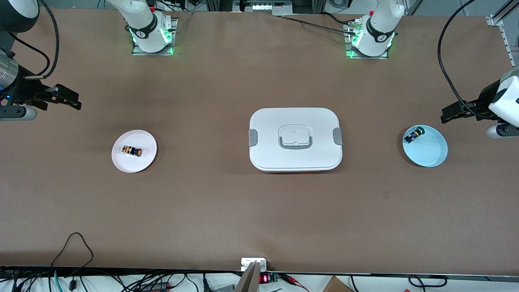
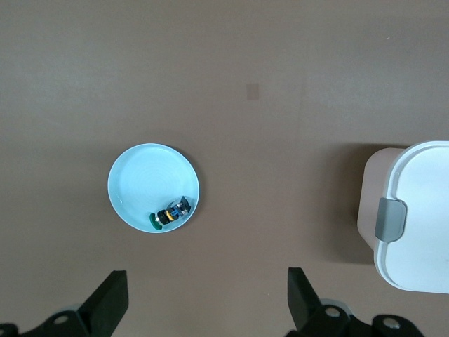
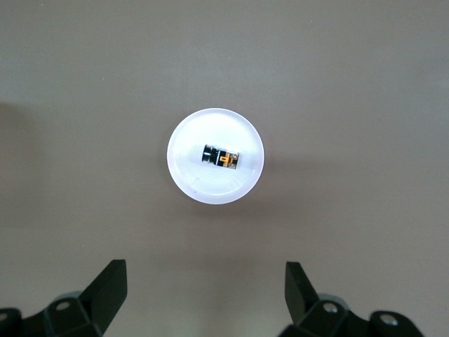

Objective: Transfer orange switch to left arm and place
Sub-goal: 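Move the right gripper over the switch on the white plate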

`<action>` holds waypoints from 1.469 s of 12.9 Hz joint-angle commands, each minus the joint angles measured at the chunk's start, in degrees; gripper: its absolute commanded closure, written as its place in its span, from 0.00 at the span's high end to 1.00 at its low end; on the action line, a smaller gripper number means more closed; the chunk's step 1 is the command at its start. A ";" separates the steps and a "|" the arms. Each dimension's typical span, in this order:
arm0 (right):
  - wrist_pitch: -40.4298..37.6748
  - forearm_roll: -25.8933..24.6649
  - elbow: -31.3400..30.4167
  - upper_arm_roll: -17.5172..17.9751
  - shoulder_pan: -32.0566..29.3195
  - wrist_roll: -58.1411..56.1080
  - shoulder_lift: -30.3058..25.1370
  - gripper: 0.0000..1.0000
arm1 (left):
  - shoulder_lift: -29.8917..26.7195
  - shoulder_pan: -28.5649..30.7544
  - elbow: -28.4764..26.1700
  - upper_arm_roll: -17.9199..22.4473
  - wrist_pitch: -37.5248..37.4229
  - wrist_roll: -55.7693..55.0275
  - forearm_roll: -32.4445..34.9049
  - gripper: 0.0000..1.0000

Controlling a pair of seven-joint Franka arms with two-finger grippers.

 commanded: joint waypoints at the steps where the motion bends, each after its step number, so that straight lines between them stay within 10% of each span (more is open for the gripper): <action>1: -0.33 -0.09 0.56 0.17 0.14 0.31 -0.19 1.00 | -0.17 0.29 0.11 0.09 -0.75 0.74 -1.24 1.00; 19: 9.67 0.53 0.13 0.17 1.28 0.66 15.17 1.00 | -0.34 1.25 0.11 -0.52 -1.01 -0.14 -1.33 1.00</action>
